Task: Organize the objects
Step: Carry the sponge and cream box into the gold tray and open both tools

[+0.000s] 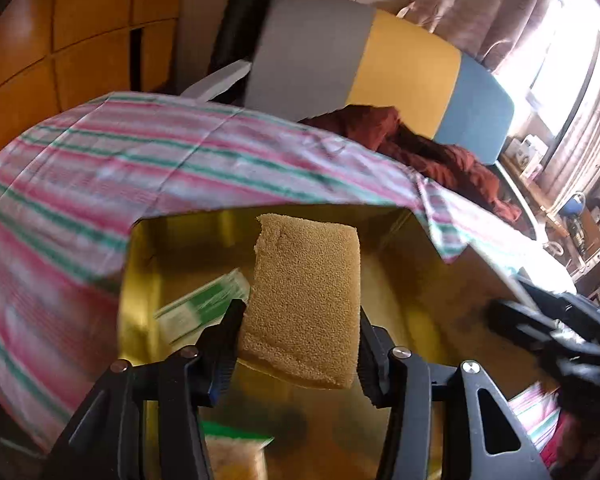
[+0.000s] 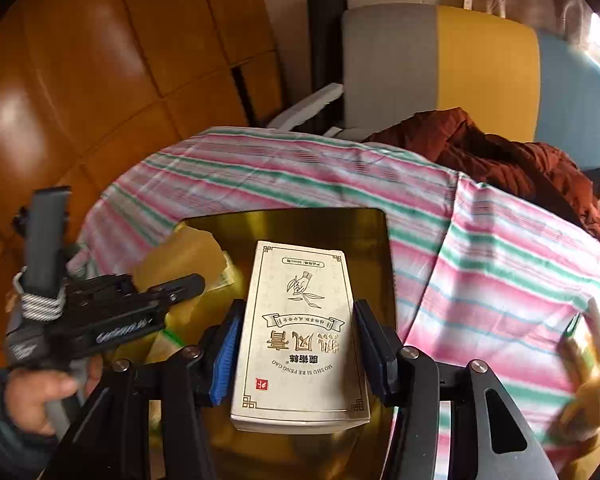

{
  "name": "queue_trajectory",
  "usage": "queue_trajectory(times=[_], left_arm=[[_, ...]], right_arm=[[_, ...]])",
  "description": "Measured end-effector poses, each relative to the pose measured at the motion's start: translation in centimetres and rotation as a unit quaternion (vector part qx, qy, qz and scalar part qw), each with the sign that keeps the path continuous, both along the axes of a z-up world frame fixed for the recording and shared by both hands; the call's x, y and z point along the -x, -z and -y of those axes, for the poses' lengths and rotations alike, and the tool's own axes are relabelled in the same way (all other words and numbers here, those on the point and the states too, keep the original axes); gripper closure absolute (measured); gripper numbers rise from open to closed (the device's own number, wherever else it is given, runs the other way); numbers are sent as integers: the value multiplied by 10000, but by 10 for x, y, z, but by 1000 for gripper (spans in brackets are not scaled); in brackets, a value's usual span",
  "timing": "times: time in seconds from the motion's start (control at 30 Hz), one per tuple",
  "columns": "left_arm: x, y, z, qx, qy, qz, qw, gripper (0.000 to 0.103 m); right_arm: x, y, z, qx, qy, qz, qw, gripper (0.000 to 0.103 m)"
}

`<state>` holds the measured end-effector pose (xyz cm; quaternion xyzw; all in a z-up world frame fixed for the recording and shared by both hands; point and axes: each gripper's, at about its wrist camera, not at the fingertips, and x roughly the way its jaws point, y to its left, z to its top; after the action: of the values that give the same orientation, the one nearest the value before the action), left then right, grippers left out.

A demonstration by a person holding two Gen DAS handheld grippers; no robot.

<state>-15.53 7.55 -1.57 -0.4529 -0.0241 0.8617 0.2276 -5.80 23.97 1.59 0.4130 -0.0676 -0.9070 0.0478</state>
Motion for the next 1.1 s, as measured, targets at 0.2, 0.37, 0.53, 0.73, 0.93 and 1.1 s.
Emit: queue_trajectory(times=[0.2, 0.37, 0.53, 0.73, 0.93, 1.1], left_arm=[[15, -3, -24, -56, -17, -80, 10000, 24], [4, 1, -11, -14, -125, -4, 9999, 24], [-29, -3, 14, -34, -352, -185, 9992, 24], [-69, -9, 24, 176, -501, -574, 9969, 24], [-98, -15, 24, 504, -690, -976, 9916, 24], [-117, -20, 19, 676, -670, -1177, 9885, 24]], right_arm=[[31, 9, -8, -221, 411, 44, 9989, 33], [29, 18, -16, -120, 506, 115, 9986, 22], [10, 26, -17, -67, 520, 128, 9985, 12], [-20, 23, -6, -396, 507, -196, 9977, 0], [-54, 9, 10, -851, 544, -823, 9915, 0], [-66, 8, 15, -1008, 667, -823, 9893, 0]])
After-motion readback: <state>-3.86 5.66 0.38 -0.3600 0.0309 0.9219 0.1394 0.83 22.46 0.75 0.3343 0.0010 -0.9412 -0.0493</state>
